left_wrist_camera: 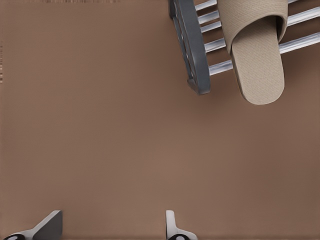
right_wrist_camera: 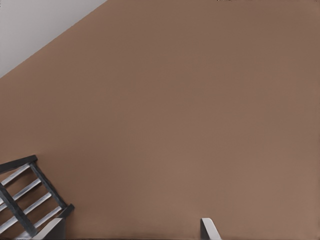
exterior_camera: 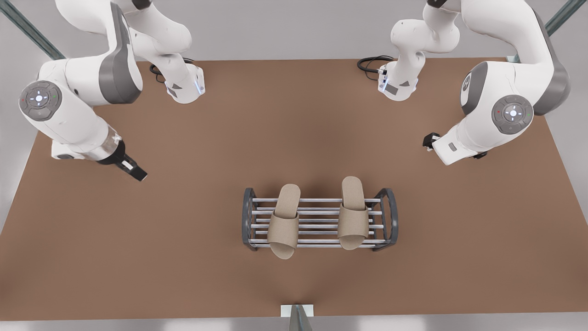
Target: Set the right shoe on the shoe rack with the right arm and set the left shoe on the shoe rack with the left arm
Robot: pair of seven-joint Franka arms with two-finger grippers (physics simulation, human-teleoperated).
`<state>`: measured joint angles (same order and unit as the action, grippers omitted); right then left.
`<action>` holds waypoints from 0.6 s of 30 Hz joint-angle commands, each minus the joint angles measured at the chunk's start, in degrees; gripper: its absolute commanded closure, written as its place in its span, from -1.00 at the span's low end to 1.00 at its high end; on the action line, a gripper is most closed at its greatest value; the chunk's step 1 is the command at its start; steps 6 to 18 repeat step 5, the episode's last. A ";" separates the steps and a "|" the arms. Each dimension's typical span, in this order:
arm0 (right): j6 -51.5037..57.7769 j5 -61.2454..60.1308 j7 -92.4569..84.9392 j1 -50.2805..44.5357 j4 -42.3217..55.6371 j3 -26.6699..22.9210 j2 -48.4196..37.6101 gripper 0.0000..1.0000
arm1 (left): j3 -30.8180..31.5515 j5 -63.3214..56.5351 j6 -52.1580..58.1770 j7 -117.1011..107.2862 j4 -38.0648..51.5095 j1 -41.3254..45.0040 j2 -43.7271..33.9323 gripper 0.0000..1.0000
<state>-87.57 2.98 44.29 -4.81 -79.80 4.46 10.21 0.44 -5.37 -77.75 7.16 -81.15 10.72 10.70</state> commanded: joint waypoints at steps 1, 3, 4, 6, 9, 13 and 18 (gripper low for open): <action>3.54 0.97 -39.47 0.15 0.43 -0.24 0.60 -1.00 | 0.00 0.01 -0.03 0.40 0.02 0.00 -0.06 -1.00; 3.54 1.33 -40.25 0.33 0.08 -0.24 1.04 -1.00 | 0.00 -0.08 -0.03 0.40 0.02 0.00 -0.06 -1.00; 3.72 1.24 -41.48 0.33 0.08 -0.16 1.04 -1.00 | 0.00 0.01 -0.03 0.48 0.02 0.00 -0.06 -1.00; 3.89 1.33 -41.74 0.41 0.08 -0.24 1.04 -1.00 | 0.00 -0.08 -0.03 0.49 0.02 0.00 -0.06 -1.00; 3.89 1.33 -41.74 0.41 0.08 -0.24 1.04 -1.00 | 0.00 -0.08 -0.03 0.49 0.02 0.00 -0.06 -1.00; 3.89 1.33 -41.74 0.41 0.08 -0.24 1.04 -1.00 | 0.00 -0.08 -0.03 0.49 0.02 0.00 -0.06 -1.00; 3.89 1.33 -41.74 0.41 0.08 -0.24 1.04 -1.00 | 0.00 -0.08 -0.03 0.49 0.02 0.00 -0.06 -1.00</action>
